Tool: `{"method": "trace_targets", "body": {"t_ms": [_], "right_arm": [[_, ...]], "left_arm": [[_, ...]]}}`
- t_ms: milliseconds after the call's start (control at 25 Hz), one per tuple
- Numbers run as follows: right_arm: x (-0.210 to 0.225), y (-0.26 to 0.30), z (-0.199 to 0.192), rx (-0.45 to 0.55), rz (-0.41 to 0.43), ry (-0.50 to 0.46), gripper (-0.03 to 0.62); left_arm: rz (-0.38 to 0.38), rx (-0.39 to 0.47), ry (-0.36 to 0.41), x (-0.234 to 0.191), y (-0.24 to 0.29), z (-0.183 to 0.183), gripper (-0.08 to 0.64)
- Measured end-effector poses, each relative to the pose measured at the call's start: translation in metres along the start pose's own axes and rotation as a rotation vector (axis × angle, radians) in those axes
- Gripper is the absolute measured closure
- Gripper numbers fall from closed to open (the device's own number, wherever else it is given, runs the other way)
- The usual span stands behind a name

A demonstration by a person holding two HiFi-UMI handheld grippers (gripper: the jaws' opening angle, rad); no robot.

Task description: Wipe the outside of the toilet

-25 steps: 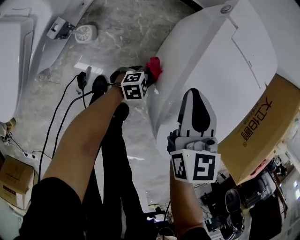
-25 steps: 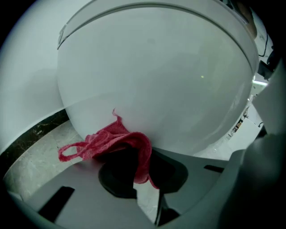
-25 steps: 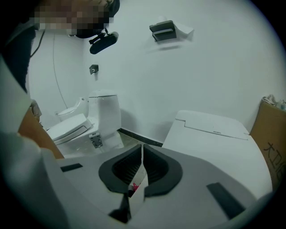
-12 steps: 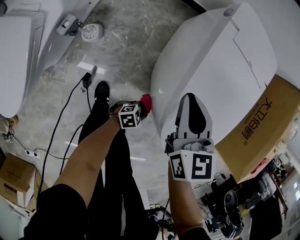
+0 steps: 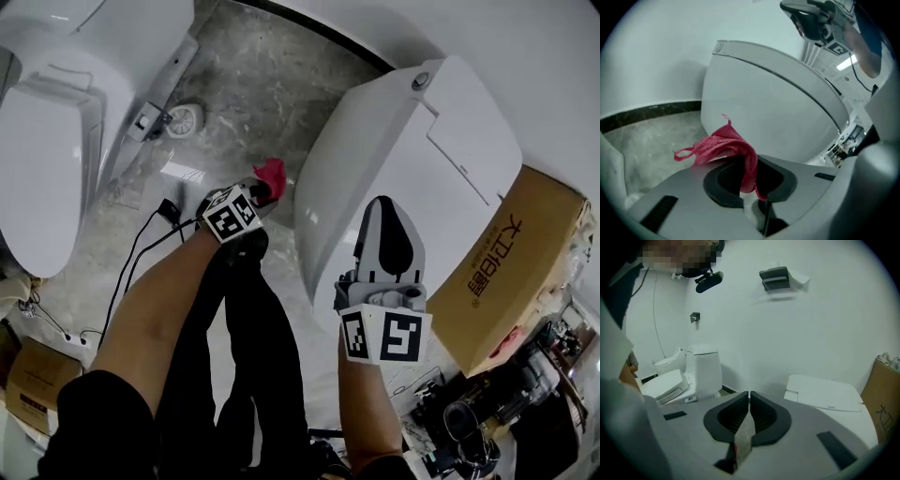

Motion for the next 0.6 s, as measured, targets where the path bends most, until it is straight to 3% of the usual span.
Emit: {"method": "trace_targets", "body": {"t_ms": [120, 320, 440, 600], "right_arm": [[0.014, 0.025, 0.010, 0.024, -0.019, -0.008, 0.554], [0.043, 0.069, 0.015, 0.033, -0.020, 0.003, 0.554], [0.060, 0.088, 0.013, 0.022, -0.006, -0.010, 0.554], [0.081, 0.109, 0.015, 0.034, 0.021, 0.003, 0.554]], "left_arm": [[0.045, 0.008, 0.104, -0.062, -0.002, 0.053, 0.492], [0.100, 0.019, 0.197, -0.143, 0.019, 0.126, 0.492], [0.095, 0.006, 0.263, -0.170, 0.046, 0.150, 0.494], [0.092, -0.010, 0.282, -0.204, 0.087, 0.173, 0.492]]}}
Point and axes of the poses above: the fingertips, and each gripper's own axes: y forward along the fingers, x to its right, z out of its top, the point moved 2 cm from there along -y, backward along the fingers, and after that the axes turned 1 degree about y, right-handed, at the moved point
